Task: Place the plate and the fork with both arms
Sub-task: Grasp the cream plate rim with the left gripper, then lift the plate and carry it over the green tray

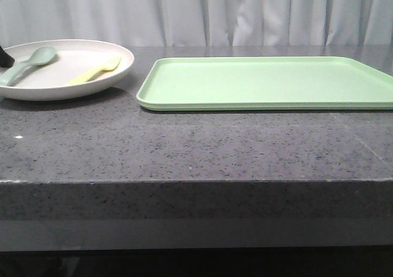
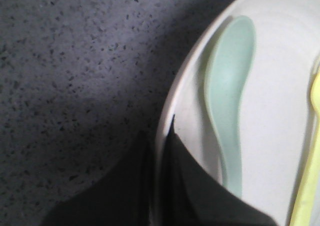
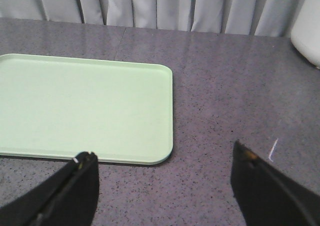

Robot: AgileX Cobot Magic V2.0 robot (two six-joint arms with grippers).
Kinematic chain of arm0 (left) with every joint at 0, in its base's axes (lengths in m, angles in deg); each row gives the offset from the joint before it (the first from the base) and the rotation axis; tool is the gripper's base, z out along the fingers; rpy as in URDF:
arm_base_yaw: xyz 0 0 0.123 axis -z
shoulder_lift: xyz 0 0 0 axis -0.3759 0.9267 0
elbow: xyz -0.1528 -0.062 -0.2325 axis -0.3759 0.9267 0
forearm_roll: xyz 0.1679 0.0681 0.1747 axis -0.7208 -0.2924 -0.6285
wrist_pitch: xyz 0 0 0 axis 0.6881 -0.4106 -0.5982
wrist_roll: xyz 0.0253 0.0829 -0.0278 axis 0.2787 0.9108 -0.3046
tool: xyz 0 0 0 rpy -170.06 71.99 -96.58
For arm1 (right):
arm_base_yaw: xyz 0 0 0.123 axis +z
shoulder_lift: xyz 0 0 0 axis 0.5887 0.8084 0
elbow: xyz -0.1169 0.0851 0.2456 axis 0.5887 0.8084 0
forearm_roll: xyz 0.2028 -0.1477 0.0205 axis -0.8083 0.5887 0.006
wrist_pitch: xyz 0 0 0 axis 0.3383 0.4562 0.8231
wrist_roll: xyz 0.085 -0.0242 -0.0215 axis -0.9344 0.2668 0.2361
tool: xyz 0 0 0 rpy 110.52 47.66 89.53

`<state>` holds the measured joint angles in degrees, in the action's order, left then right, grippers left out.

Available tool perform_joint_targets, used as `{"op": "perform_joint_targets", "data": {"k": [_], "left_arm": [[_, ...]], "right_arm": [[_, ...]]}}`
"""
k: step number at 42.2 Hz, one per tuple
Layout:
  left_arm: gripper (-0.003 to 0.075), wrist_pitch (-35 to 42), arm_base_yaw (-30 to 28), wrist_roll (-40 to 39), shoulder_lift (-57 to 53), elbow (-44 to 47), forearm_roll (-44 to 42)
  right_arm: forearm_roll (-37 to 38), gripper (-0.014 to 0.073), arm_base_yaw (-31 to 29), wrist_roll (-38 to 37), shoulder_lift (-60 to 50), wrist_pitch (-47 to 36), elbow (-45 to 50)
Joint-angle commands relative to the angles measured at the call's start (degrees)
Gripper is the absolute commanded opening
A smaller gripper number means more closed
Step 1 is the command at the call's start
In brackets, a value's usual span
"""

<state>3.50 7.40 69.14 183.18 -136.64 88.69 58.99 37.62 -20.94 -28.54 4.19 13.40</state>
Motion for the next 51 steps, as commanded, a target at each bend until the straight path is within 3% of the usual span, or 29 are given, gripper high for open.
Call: {"op": "perform_joint_targets", "data": {"k": [1,15,31,51], "left_arm": [[-0.0018,-2.34,-0.14,-2.56,-3.39,-1.76,6.28],[-0.0018,-1.94,4.39,-9.41,-3.39,-4.06,8.31],[-0.0018,4.59,18.76,-21.98,-3.39,-9.99,6.61],[-0.0018,17.89,34.74,-35.63,-2.39,-10.15,-1.57]], "right_arm": [[0.85,0.0571,-0.12,0.37,0.79,-4.76,-1.95],[0.85,0.0571,-0.12,0.37,0.79,-4.76,-1.95],[0.85,0.0571,-0.12,0.37,0.79,-4.76,-1.95],[0.85,0.0571,-0.12,0.37,0.79,-4.76,-1.95]]}}
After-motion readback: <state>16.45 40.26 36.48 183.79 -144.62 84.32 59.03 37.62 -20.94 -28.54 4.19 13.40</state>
